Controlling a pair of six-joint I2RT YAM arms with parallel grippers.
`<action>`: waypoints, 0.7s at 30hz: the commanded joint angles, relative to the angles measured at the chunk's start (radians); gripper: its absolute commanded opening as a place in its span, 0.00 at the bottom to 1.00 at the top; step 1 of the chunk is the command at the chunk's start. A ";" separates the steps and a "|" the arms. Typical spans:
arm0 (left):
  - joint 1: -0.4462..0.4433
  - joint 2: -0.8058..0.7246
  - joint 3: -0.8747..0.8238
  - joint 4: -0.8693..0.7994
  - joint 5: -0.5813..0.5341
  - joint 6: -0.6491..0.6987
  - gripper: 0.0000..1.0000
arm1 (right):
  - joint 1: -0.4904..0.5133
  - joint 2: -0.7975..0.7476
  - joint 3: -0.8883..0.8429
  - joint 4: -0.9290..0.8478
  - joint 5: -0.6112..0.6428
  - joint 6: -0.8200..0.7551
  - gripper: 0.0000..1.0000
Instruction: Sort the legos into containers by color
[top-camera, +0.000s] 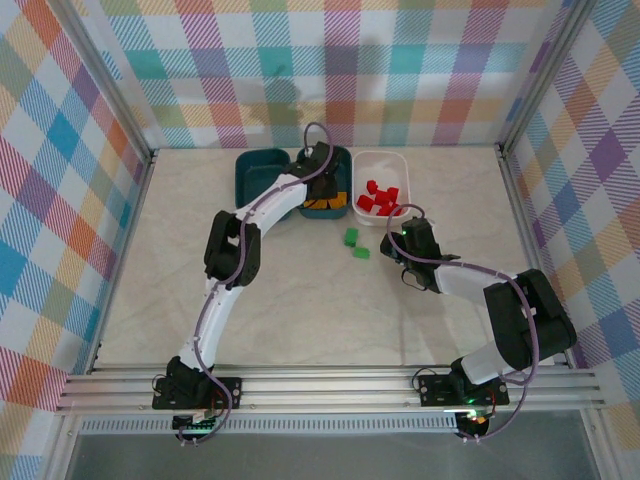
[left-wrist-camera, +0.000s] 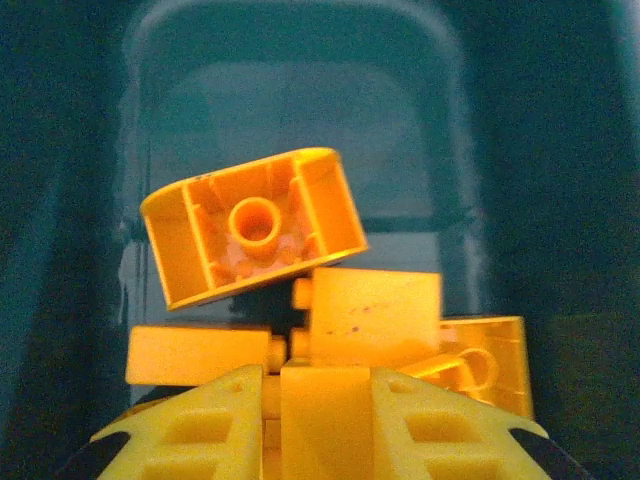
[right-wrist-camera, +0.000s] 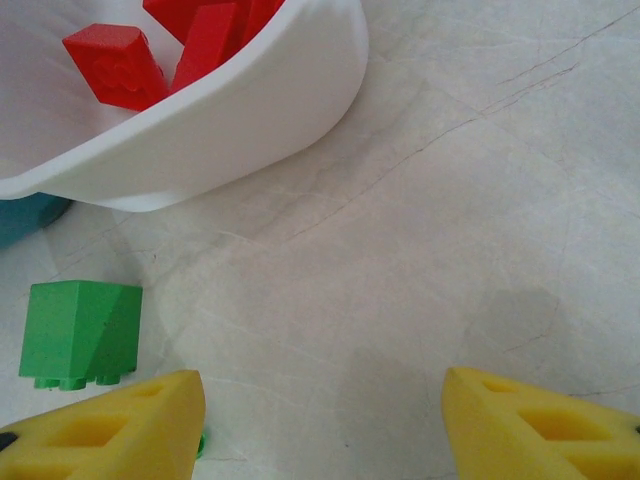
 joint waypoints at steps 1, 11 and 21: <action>-0.006 -0.047 0.056 -0.049 0.023 -0.001 0.36 | 0.007 -0.007 0.013 0.018 -0.011 0.001 0.64; -0.079 -0.310 -0.139 0.055 0.034 0.071 0.85 | 0.009 0.009 0.020 0.017 -0.015 0.007 0.65; -0.227 -0.395 -0.523 0.165 0.011 0.030 0.69 | 0.009 -0.001 0.016 0.007 0.014 0.007 0.66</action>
